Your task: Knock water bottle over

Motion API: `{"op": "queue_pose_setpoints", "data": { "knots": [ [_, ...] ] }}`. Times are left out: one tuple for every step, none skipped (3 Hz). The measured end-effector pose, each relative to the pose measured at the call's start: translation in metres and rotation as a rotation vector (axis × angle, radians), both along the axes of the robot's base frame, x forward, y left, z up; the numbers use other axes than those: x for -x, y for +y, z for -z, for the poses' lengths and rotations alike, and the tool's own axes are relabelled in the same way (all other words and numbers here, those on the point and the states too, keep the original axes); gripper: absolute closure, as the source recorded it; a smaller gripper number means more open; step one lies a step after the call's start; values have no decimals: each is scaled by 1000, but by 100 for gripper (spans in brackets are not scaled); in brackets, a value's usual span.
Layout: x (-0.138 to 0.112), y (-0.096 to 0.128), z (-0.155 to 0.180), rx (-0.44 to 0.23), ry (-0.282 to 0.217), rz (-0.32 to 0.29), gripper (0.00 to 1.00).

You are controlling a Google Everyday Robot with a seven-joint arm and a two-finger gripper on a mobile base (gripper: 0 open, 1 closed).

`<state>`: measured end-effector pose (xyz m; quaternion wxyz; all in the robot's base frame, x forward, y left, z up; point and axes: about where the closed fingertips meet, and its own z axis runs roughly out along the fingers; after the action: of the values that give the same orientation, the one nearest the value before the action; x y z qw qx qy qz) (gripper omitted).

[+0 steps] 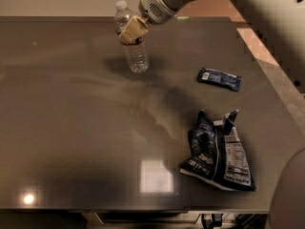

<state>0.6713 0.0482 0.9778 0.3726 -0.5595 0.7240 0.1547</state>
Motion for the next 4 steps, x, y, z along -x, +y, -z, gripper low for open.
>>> {"op": "queue_pose_setpoints", "data": {
  "knots": [
    [13,-13,6,203,25,-53,100],
    [30,-20,29,407,74,-137,100],
    [43,-23,50,577,104,-219,100],
    [49,-24,65,698,113,-285,84]
  ]
}}
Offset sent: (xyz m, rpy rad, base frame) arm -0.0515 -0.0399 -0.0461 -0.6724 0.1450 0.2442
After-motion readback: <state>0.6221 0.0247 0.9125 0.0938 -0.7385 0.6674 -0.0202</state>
